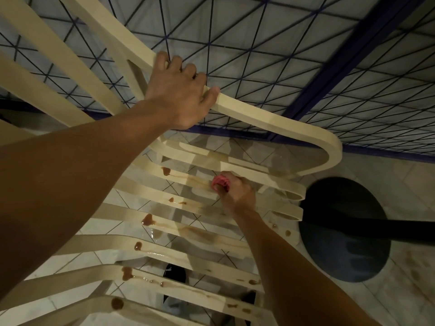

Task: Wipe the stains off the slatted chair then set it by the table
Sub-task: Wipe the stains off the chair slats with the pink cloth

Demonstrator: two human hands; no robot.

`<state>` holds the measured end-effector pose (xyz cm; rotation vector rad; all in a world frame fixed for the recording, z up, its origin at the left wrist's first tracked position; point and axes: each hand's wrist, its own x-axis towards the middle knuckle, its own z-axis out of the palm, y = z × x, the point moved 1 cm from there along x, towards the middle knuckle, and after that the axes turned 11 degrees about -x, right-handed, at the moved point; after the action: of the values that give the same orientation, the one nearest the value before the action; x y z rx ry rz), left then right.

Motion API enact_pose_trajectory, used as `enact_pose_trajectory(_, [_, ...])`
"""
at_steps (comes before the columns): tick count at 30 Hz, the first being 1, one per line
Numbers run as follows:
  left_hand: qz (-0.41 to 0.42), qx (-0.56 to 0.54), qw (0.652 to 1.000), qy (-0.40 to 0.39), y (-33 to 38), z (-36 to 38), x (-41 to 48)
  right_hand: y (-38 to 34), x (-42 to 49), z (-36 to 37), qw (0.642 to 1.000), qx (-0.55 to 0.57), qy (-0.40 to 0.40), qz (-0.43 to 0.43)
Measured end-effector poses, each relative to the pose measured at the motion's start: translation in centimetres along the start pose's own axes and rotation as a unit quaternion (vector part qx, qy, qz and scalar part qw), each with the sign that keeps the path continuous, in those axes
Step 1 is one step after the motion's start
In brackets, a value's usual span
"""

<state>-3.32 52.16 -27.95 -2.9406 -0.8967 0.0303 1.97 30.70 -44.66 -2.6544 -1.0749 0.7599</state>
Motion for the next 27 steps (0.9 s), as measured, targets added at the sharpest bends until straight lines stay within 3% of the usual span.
enact_pose_trajectory(4, [0.002, 0.009, 1.0, -0.004, 0.0, 0.0, 0.1, -1.7, 0.2, 0.6, 1.0, -0.025, -0.002, -0.012])
enact_pose_trajectory(11, [0.003, -0.003, 1.0, -0.016, -0.1, -0.1, 0.0, 1.3, -1.3, 0.7, 0.991, -0.007, 0.044, -0.126])
enact_pose_trajectory(19, [0.0, -0.002, 1.0, -0.017, -0.1, -0.2, 0.0, 2.0, -1.8, 0.1, 0.995, 0.041, 0.009, -0.085])
enact_pose_trajectory(24, [0.001, -0.006, 1.0, -0.025, -0.1, -0.3, 0.1, -0.1, -1.4, 0.6, 0.989, -0.046, 0.063, -0.122])
enact_pose_trajectory(27, [0.001, -0.003, 1.0, -0.026, 0.0, -0.2, 0.1, -2.1, -1.2, 0.1, 0.988, -0.087, 0.022, -0.125])
